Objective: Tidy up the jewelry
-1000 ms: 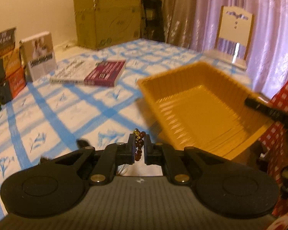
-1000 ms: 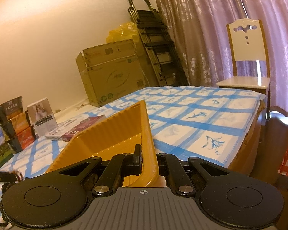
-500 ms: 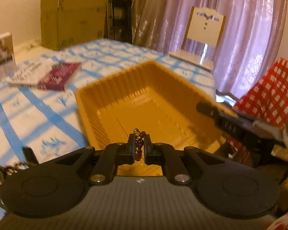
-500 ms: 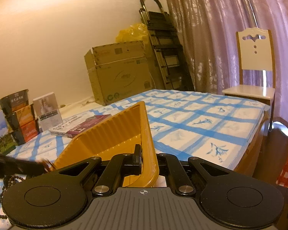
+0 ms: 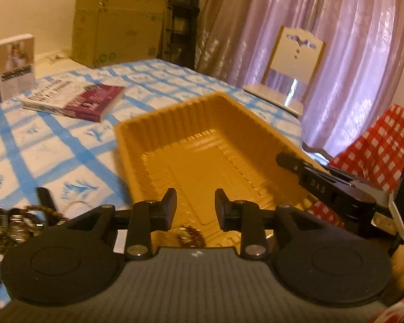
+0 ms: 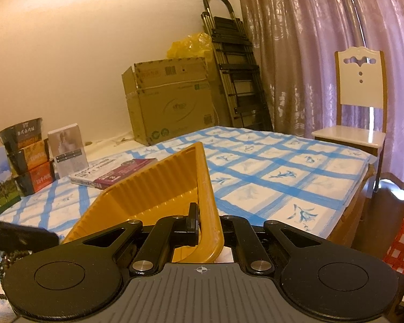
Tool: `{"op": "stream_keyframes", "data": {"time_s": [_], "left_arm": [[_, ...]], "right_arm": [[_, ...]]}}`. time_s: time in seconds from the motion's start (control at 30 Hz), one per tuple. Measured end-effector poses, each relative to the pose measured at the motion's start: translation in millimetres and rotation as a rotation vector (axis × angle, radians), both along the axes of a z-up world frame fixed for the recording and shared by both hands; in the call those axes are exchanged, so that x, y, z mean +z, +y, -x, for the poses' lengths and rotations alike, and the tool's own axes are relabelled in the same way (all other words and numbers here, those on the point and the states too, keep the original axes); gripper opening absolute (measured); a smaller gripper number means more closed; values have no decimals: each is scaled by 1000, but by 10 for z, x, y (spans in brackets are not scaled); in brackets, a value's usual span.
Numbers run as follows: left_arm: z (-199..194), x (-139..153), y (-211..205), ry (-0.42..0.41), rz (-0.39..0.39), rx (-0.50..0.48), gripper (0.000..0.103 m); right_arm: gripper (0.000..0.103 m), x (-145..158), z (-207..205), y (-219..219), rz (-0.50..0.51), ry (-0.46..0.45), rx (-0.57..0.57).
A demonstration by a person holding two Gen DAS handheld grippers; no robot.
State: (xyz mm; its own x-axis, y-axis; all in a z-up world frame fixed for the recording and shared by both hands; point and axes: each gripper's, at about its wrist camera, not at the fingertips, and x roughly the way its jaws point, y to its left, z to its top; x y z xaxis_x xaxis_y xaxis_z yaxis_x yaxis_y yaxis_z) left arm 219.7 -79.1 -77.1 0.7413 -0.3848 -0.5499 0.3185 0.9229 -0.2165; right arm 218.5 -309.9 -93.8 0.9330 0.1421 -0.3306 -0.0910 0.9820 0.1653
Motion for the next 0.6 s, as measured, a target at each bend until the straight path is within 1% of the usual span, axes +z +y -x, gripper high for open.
{"op": "stream_keyframes", "data": {"time_s": [0.07, 0.13, 0.23, 0.4, 0.47, 0.6], "left_arm": [[68, 42, 142, -11, -4, 25, 27], [147, 42, 311, -4, -27, 61, 28], [255, 2, 574, 25, -71, 137, 28], [372, -145, 940, 81, -110, 246, 28], [398, -182, 1015, 88, -126, 263, 28], [397, -238, 1015, 86, -163, 254, 28]], "right_arm": [[6, 2, 7, -3, 3, 2, -2], [6, 8, 20, -10, 4, 2, -3], [6, 8, 33, -24, 3, 2, -6], [6, 9, 43, -20, 4, 3, -8], [6, 9, 54, -24, 6, 2, -7], [6, 11, 65, -24, 10, 4, -8]]}}
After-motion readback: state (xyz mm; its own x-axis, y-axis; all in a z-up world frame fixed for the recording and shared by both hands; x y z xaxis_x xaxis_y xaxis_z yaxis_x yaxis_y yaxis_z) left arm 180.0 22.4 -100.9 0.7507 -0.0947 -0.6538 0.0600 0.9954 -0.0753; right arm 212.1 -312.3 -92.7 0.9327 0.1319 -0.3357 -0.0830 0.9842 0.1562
